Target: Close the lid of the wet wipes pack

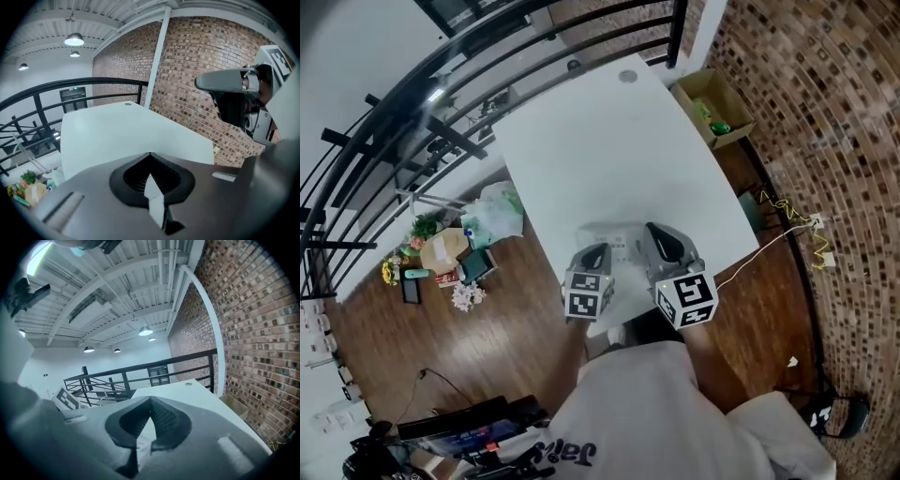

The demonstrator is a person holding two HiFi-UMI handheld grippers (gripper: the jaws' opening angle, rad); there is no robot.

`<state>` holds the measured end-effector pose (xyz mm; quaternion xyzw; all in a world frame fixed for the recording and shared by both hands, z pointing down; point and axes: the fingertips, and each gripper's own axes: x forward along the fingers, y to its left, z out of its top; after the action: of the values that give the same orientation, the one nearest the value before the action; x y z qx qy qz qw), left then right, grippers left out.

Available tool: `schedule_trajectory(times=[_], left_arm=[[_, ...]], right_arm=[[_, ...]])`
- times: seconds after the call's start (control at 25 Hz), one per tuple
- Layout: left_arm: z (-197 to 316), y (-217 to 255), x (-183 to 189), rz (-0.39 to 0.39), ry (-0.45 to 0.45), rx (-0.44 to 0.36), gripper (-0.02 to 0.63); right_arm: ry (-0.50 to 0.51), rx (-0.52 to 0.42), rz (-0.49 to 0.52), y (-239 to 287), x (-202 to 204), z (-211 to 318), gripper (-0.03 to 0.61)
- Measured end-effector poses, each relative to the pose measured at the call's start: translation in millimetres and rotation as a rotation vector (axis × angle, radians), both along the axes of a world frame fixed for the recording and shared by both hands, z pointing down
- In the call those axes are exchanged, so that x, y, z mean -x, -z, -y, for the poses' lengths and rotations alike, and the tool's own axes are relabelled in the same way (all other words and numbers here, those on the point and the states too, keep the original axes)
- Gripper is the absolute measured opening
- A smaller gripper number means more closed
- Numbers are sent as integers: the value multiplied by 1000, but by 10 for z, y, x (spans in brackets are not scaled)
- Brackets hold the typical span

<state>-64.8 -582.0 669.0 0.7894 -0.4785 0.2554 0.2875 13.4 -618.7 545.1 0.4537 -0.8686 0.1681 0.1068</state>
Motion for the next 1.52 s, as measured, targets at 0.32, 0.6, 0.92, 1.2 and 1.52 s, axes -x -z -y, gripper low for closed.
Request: schedule_trajectory(times=[0.32,0.6,0.92,1.2,1.52], left_arm=[[-141,-311,-8,20,-13,63,15],[-200,-447,-67,27,-27,105,15],[-202,-591,-83,42,-31,123,15],[-168,-572,-91,6,-12,117,15],[-257,374,-69,-98,12,-83,15]], right_arm=[[8,15,-5,-91,35,-5,-11],[11,35,-14,-166,49,-66,-11],[13,42,-28,-216,51,-153,-11],[8,21,-38,-125,56,-204,-11],[-4,-69,-28,273,109,-500,-11]])
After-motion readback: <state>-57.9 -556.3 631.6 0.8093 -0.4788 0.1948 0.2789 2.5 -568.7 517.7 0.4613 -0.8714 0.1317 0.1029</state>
